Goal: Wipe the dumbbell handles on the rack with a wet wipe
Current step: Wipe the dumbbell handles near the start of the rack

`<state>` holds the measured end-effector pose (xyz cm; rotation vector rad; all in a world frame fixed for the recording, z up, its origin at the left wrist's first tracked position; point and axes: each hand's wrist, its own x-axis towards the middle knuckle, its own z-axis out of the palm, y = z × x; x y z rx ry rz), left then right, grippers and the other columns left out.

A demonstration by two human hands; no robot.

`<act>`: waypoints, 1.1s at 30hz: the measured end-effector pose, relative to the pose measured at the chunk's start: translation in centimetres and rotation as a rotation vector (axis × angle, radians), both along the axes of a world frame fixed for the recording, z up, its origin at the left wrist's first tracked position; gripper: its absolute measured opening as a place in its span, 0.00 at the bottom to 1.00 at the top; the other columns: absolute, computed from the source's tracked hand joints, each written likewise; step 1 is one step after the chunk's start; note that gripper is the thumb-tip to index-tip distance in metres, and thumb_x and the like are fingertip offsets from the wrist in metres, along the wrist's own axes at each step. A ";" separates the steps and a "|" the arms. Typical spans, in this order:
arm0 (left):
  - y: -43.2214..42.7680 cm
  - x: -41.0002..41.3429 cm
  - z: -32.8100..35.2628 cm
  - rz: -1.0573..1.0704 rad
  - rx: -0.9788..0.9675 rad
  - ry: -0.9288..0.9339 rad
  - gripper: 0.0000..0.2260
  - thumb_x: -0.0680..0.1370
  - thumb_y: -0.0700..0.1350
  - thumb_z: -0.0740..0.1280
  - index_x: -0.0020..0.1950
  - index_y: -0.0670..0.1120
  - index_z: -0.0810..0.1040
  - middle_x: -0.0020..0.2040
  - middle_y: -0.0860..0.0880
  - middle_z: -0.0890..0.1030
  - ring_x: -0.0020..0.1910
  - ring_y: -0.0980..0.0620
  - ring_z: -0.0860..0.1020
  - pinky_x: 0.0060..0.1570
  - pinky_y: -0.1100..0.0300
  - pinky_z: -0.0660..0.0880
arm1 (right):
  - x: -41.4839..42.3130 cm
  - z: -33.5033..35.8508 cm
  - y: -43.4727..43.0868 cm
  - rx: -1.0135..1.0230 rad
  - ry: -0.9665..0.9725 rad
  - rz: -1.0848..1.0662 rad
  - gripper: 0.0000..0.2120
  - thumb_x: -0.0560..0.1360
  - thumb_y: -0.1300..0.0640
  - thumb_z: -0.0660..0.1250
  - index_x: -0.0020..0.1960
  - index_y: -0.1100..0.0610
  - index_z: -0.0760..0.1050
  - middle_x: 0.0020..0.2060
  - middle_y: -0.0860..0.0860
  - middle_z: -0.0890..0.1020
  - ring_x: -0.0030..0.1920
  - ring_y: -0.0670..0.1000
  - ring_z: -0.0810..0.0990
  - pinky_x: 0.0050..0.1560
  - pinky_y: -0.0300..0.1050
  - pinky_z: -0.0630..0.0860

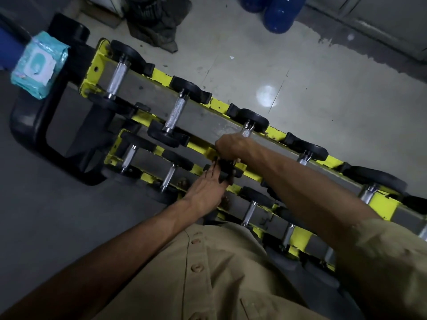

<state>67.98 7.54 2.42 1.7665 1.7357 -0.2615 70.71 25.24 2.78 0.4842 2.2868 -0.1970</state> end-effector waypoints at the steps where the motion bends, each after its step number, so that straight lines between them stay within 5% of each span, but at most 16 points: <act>1: 0.0 0.1 0.0 0.007 0.013 0.002 0.34 0.83 0.42 0.62 0.86 0.51 0.49 0.83 0.30 0.40 0.84 0.33 0.48 0.81 0.44 0.56 | -0.3 -0.2 -0.2 -0.003 -0.030 0.014 0.13 0.81 0.55 0.65 0.63 0.57 0.78 0.61 0.54 0.82 0.58 0.56 0.82 0.49 0.49 0.77; 5: -0.2 0.5 0.2 0.025 0.023 0.019 0.34 0.84 0.41 0.60 0.87 0.52 0.48 0.83 0.30 0.40 0.83 0.33 0.48 0.80 0.44 0.56 | -0.2 0.4 0.2 -0.105 -0.030 -0.017 0.12 0.80 0.57 0.66 0.62 0.58 0.79 0.58 0.55 0.83 0.55 0.57 0.83 0.49 0.49 0.78; 8: -0.3 0.5 -0.1 0.043 0.000 0.017 0.36 0.82 0.37 0.62 0.86 0.50 0.50 0.82 0.31 0.37 0.84 0.34 0.45 0.81 0.43 0.55 | 2.3 0.8 1.6 -0.186 0.175 -0.125 0.09 0.75 0.61 0.69 0.53 0.53 0.83 0.48 0.52 0.85 0.43 0.54 0.83 0.38 0.47 0.78; 13: -0.2 -0.5 -0.2 0.047 -0.038 0.009 0.42 0.81 0.39 0.64 0.86 0.53 0.40 0.82 0.34 0.32 0.85 0.37 0.45 0.81 0.45 0.56 | 7.8 -2.2 -0.5 -0.082 0.619 -0.239 0.05 0.76 0.55 0.70 0.51 0.51 0.79 0.50 0.51 0.76 0.47 0.55 0.78 0.37 0.50 0.77; 21: 0.1 -1.1 0.2 0.013 -0.055 0.007 0.45 0.79 0.44 0.68 0.86 0.53 0.41 0.83 0.34 0.33 0.85 0.37 0.48 0.77 0.46 0.63 | 9.2 -4.3 -6.2 0.043 0.899 -0.974 0.06 0.75 0.56 0.71 0.51 0.50 0.78 0.47 0.49 0.84 0.46 0.53 0.82 0.42 0.46 0.77; 25: 0.3 -1.8 0.6 -0.015 -0.069 -0.002 0.46 0.78 0.46 0.69 0.86 0.54 0.40 0.83 0.35 0.33 0.85 0.37 0.48 0.76 0.46 0.65 | 8.8 -4.9 -7.0 0.086 0.845 -1.291 0.02 0.77 0.54 0.70 0.49 0.50 0.79 0.43 0.47 0.85 0.43 0.51 0.82 0.42 0.45 0.77; 28: 0.3 -2.2 1.0 -0.043 -0.072 -0.012 0.46 0.79 0.47 0.69 0.86 0.54 0.40 0.83 0.35 0.32 0.85 0.38 0.48 0.78 0.46 0.62 | 8.5 -6.0 -6.7 -0.070 0.751 -1.429 0.05 0.77 0.59 0.67 0.48 0.53 0.82 0.43 0.50 0.85 0.43 0.52 0.81 0.43 0.43 0.73; 31: 0.3 -2.7 1.2 -0.062 -0.066 -0.011 0.46 0.79 0.49 0.70 0.86 0.54 0.39 0.83 0.35 0.33 0.85 0.38 0.48 0.77 0.46 0.64 | 7.1 -5.5 -4.7 -0.373 0.787 -1.713 0.14 0.72 0.71 0.61 0.37 0.56 0.79 0.32 0.53 0.81 0.34 0.54 0.79 0.34 0.43 0.73; 33: 0.4 -3.0 1.3 -0.078 -0.061 -0.012 0.46 0.79 0.49 0.70 0.86 0.54 0.39 0.83 0.35 0.33 0.85 0.39 0.48 0.76 0.47 0.65 | 6.5 -5.1 -3.5 -0.483 0.821 -1.880 0.15 0.72 0.74 0.58 0.40 0.60 0.78 0.30 0.56 0.79 0.28 0.52 0.76 0.28 0.39 0.71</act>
